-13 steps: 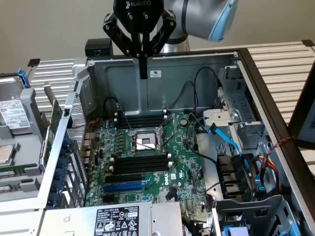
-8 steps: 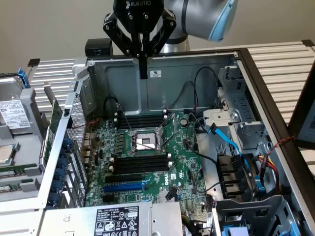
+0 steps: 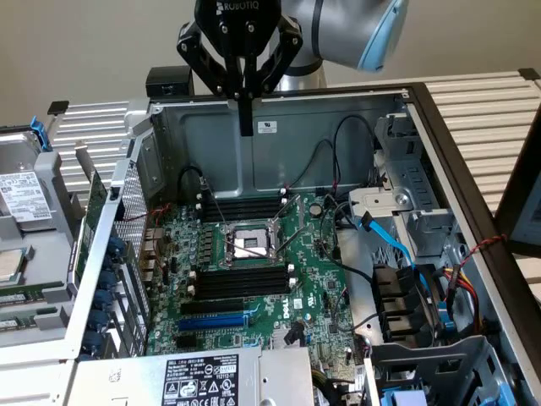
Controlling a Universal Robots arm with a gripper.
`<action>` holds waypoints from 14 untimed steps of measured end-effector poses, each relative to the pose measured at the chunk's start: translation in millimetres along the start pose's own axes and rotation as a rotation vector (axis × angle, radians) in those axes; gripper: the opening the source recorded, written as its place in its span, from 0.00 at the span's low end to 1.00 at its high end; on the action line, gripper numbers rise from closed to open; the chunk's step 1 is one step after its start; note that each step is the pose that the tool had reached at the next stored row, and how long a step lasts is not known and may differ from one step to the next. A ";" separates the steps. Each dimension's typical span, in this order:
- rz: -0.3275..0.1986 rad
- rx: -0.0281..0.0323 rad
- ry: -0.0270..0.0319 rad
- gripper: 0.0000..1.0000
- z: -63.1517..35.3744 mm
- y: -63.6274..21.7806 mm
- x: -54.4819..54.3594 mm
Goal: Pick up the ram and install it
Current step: 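Reach for the ram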
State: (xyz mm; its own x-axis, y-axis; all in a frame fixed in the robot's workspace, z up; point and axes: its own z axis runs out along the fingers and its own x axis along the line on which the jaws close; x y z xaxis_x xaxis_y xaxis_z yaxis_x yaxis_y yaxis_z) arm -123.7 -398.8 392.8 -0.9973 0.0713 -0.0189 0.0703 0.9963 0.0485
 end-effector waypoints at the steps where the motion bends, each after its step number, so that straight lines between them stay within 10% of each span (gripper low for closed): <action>1: 0.000 -0.0001 -0.0005 0.10 -0.1 -0.2 3.4; 14: 0.000 -0.0005 -0.0029 0.10 -1.2 -4.3 61.3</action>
State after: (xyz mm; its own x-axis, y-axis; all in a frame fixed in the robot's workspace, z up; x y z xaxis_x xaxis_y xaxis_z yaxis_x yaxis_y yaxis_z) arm -185.1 -398.8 392.6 -0.9972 0.0713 -0.0218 0.0701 0.9963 0.0489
